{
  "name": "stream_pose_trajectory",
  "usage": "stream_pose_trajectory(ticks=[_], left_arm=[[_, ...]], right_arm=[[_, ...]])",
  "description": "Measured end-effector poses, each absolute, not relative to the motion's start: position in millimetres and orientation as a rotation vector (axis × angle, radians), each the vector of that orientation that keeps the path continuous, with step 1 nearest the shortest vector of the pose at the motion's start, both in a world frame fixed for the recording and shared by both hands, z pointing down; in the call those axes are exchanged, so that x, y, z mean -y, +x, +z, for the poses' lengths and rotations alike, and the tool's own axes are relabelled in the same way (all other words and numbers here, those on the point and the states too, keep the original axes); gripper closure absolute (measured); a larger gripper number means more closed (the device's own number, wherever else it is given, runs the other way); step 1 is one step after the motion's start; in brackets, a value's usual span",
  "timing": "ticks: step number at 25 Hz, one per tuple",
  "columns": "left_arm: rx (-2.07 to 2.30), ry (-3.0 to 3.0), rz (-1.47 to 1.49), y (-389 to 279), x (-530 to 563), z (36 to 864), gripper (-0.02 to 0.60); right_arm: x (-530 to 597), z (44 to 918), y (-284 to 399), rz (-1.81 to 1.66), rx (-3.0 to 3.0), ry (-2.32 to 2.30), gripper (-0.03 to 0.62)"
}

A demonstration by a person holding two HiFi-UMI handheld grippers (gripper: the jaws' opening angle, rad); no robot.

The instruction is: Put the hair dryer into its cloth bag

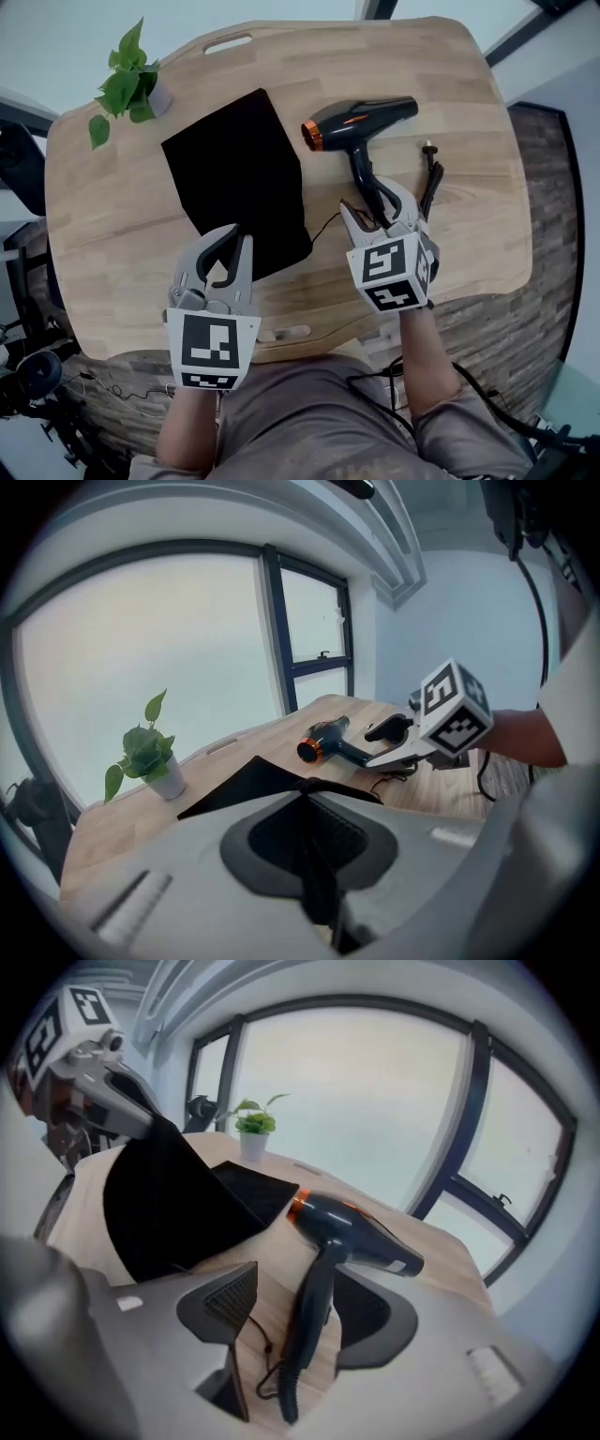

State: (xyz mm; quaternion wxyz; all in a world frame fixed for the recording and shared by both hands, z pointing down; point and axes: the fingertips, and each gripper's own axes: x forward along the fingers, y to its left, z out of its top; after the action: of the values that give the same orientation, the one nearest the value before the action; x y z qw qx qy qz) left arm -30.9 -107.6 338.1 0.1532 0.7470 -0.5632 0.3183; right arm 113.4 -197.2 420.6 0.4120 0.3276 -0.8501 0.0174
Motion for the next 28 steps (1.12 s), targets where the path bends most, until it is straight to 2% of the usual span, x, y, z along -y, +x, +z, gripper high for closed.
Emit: stream_pose_trajectory(ticks=[7, 13, 15, 21, 28], left_arm=[[1.636, 2.129, 0.876, -40, 108, 338, 0.565], [1.667, 2.069, 0.836, -48, 101, 349, 0.565], [1.67, 2.056, 0.821, -50, 98, 353, 0.565], [1.712, 2.041, 0.784, -60, 94, 352, 0.565], [1.71, 2.017, 0.752, -76, 89, 347, 0.565]], right_arm=[[242, 479, 119, 0.133, 2.035, 0.826, 0.28], [264, 490, 109, 0.343, 2.118, 0.815, 0.288], [269, 493, 104, 0.431, 2.155, 0.798, 0.322], [247, 477, 104, 0.525, 2.259, 0.723, 0.342], [169, 417, 100, 0.4, 2.395, 0.378, 0.34]])
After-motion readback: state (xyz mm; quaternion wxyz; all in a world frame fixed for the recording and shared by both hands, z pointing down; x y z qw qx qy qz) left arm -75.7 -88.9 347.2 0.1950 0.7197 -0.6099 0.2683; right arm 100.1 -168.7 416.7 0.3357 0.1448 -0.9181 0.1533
